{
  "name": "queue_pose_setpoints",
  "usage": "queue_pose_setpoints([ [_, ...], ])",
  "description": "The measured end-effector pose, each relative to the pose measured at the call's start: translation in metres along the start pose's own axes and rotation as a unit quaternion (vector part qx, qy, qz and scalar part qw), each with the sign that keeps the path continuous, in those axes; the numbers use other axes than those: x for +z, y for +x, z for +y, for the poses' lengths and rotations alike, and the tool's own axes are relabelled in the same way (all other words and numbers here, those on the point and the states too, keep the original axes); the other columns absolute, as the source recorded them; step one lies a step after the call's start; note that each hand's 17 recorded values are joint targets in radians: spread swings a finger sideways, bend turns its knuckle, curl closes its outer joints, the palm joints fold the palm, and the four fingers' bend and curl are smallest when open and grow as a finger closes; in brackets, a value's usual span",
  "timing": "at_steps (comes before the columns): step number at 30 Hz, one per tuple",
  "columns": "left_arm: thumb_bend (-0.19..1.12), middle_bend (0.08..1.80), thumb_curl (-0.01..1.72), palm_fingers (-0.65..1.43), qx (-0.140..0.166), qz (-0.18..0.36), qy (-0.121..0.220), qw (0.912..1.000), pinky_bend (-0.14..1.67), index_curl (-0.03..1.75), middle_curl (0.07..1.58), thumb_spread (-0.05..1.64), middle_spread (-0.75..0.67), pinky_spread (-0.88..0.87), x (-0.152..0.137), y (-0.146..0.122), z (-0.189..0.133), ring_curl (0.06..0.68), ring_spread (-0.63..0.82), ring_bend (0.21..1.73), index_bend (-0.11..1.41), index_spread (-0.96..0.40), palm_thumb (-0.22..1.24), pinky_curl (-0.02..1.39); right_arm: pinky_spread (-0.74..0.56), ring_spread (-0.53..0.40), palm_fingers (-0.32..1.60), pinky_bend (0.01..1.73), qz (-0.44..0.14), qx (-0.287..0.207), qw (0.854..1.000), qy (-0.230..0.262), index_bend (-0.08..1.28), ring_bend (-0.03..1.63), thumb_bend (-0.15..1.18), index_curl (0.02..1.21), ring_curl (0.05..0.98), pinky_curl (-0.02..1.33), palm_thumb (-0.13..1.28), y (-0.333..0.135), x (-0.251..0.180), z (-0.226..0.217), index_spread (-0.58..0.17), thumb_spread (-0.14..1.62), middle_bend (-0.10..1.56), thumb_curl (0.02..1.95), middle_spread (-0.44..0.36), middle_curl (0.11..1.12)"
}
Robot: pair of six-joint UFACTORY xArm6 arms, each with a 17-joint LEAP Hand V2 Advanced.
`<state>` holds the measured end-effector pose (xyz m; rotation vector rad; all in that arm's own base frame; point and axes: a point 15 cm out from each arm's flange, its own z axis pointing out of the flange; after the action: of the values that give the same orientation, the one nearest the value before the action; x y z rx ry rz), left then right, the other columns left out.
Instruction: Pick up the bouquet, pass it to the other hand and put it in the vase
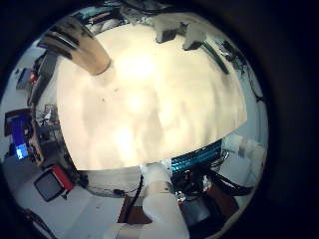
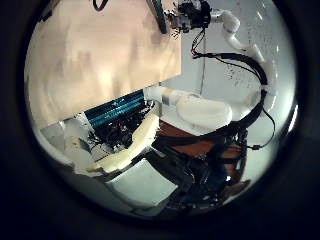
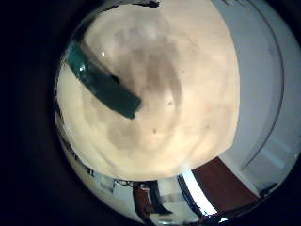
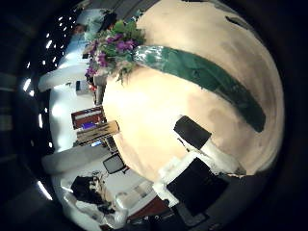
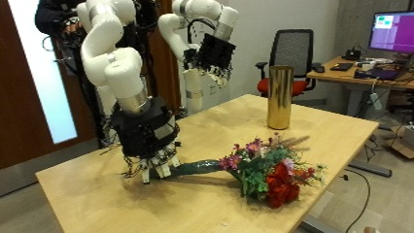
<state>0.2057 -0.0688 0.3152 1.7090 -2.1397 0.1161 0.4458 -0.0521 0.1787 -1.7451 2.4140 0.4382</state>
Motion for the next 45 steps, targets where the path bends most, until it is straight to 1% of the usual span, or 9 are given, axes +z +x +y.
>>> queue_pose_setpoints([
  [15,-0.03,0.24,0.31,0.17,-0.001,0.001,-0.009,1.0000,0.24,0.29,0.34,0.91,0.38,0.50,0.004,-0.001,0.001,0.189,0.51,0.52,0.16,0.30,0.42,0.32,0.29,0.106,0.27,0.44,0.006,-0.001,1.000,-0.029,0.16,0.64,-0.02,0.28,0.187,0.25,0.64,0.000,0.041,-0.006,-0.107,1.04,0.38,0.39,0.137,0.35],
  [30,-0.03,0.25,0.31,0.18,-0.002,0.001,-0.013,0.9999,0.23,0.29,0.34,0.91,0.39,0.50,0.005,-0.001,-0.002,0.187,0.52,0.53,0.15,0.30,0.42,0.32,0.23,0.055,0.34,0.41,0.006,0.005,0.999,-0.032,0.17,0.68,-0.02,0.28,0.191,0.24,0.70,0.005,0.047,-0.028,-0.110,1.02,0.42,0.40,0.122,0.36],
  [35,-0.03,0.24,0.31,0.17,-0.004,0.001,-0.013,0.9999,0.25,0.29,0.33,0.91,0.40,0.50,0.005,-0.002,-0.003,0.182,0.53,0.52,0.16,0.30,0.42,0.32,0.11,-0.074,0.63,0.34,0.011,0.002,0.999,-0.034,0.22,0.80,-0.02,0.32,0.207,0.19,0.77,0.006,0.048,-0.027,-0.162,1.00,0.54,0.42,0.027,0.40],
  [37,-0.03,0.25,0.31,0.19,-0.004,0.002,-0.014,0.9999,0.24,0.28,0.34,0.91,0.38,0.50,0.005,-0.001,-0.002,0.188,0.52,0.54,0.15,0.30,0.42,0.32,-0.11,-0.182,1.08,0.49,0.013,0.000,0.999,-0.037,0.25,0.89,-0.02,0.34,0.228,0.19,0.81,0.006,0.048,-0.026,-0.237,0.97,0.63,0.43,-0.067,0.43],
  [38,-0.03,0.25,0.31,0.18,-0.004,0.001,-0.014,0.9999,0.25,0.28,0.34,0.91,0.37,0.50,0.005,-0.001,-0.002,0.188,0.52,0.54,0.15,0.30,0.42,0.32,-0.14,-0.190,1.08,0.52,0.012,-0.001,0.999,-0.042,0.25,0.89,-0.02,0.35,0.238,0.20,0.82,0.006,0.047,-0.024,-0.243,0.97,0.63,0.44,-0.075,0.44],
  [39,-0.03,0.23,0.31,0.16,-0.003,0.001,-0.013,0.9999,0.25,0.29,0.34,0.91,0.38,0.50,0.005,-0.001,-0.002,0.186,0.51,0.53,0.17,0.29,0.42,0.32,-0.25,-0.220,1.19,0.62,0.012,-0.003,0.999,-0.047,0.28,0.93,-0.02,0.39,0.271,0.23,0.83,0.003,0.045,-0.022,-0.265,0.96,0.65,0.44,-0.110,0.46],
  [41,-0.03,0.23,0.31,0.16,-0.004,0.000,-0.010,0.9999,0.26,0.29,0.34,0.91,0.39,0.50,0.003,-0.001,-0.003,0.185,0.52,0.52,0.17,0.29,0.42,0.32,-0.37,-0.244,1.24,0.73,0.010,-0.005,0.998,-0.060,0.33,0.96,-0.02,0.42,0.298,0.27,0.84,0.000,0.039,-0.021,-0.289,0.93,0.67,0.45,-0.153,0.48],
  [43,-0.03,0.24,0.31,0.18,-0.003,0.000,-0.012,0.9999,0.25,0.29,0.34,0.91,0.38,0.49,0.004,-0.001,-0.002,0.184,0.52,0.53,0.16,0.29,0.42,0.32,-0.49,-0.268,1.41,0.85,0.007,-0.009,0.997,-0.073,0.52,1.04,-0.02,0.51,0.355,0.33,0.87,-0.004,0.032,-0.021,-0.327,0.89,0.85,0.47,-0.202,0.54],
  [45,-0.03,0.24,0.31,0.17,-0.004,0.000,-0.012,0.9999,0.25,0.29,0.34,0.91,0.38,0.49,0.004,-0.001,-0.003,0.186,0.52,0.53,0.16,0.29,0.42,0.32,-0.50,-0.265,1.44,0.91,0.002,-0.013,0.997,-0.081,0.62,1.10,-0.02,0.56,0.388,0.36,0.89,-0.007,0.023,-0.021,-0.332,0.88,0.92,0.48,-0.210,0.57],
])
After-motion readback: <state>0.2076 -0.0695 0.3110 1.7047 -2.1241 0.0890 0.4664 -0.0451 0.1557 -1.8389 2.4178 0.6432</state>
